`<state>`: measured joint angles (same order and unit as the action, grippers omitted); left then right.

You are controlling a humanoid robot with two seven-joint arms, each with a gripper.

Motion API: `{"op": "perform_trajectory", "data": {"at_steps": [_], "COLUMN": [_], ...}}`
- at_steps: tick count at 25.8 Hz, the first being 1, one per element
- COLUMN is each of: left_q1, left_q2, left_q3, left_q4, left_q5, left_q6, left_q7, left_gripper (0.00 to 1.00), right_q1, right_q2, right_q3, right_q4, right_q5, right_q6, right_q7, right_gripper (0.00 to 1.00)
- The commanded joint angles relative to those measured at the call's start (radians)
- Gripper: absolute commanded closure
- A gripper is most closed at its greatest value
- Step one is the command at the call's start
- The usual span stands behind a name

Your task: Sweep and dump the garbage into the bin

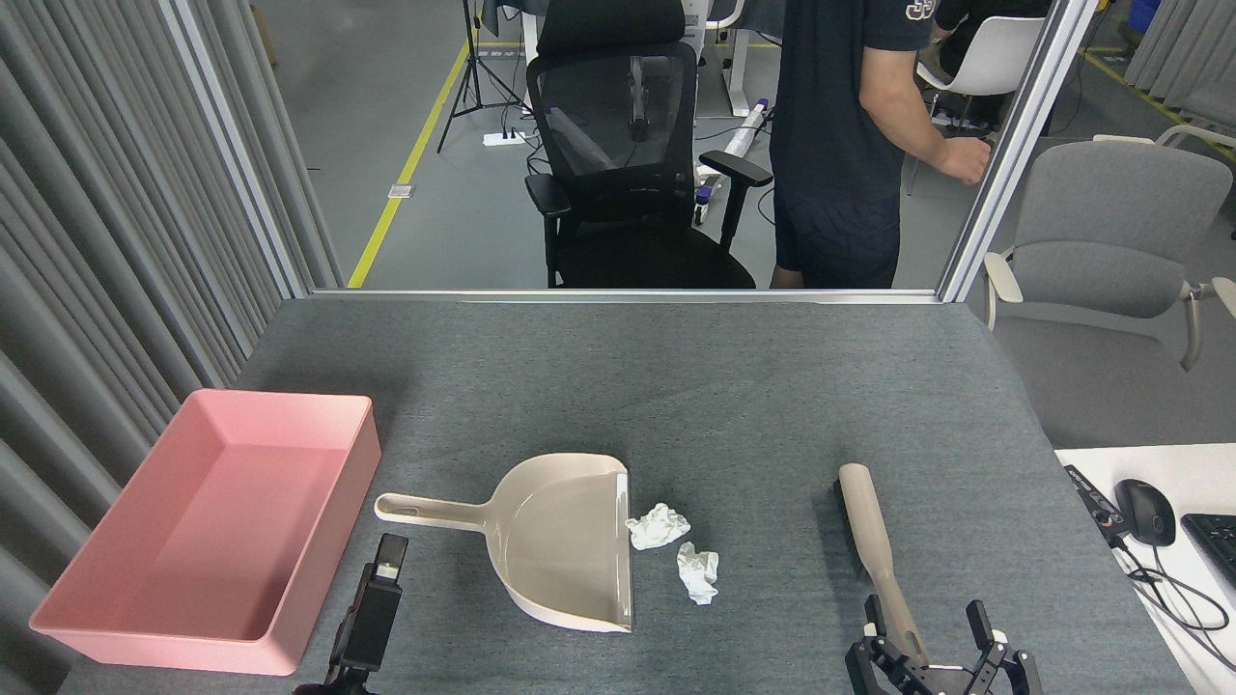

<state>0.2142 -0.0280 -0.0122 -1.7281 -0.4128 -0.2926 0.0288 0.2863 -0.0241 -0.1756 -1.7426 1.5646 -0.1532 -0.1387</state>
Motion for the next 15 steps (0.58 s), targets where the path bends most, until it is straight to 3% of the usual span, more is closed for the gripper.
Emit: {"op": "perform_trajectory", "data": {"at_steps": [1, 8, 15], "left_q1": [-0.004, -0.045, -0.111], "left_q2": [-0.003, -0.001, -0.016], "left_q3": [0.001, 0.0, 0.0], "left_q4": [0.005, 0.05, 0.199], "left_q5": [0.017, 0.012, 0.011], "left_q6": [-0.033, -0.023, -0.02], "left_q7": [0.002, 0.002, 0.0], "left_gripper": [0.0, 0.0, 0.0], "right_q1": [0.011, 0.016, -0.001], "right_q2": [-0.003, -0.005, -0.011], "right_q3": [-0.001, -0.001, -0.001], "right_q4": [0.006, 0.035, 0.083], "right_q5": [0.0, 0.0, 0.0], "right_q6": [-0.005, -0.002, -0.002], "right_q7": [-0.01, -0.013, -0.005], "right_gripper": [0.01, 0.01, 0.01]}}
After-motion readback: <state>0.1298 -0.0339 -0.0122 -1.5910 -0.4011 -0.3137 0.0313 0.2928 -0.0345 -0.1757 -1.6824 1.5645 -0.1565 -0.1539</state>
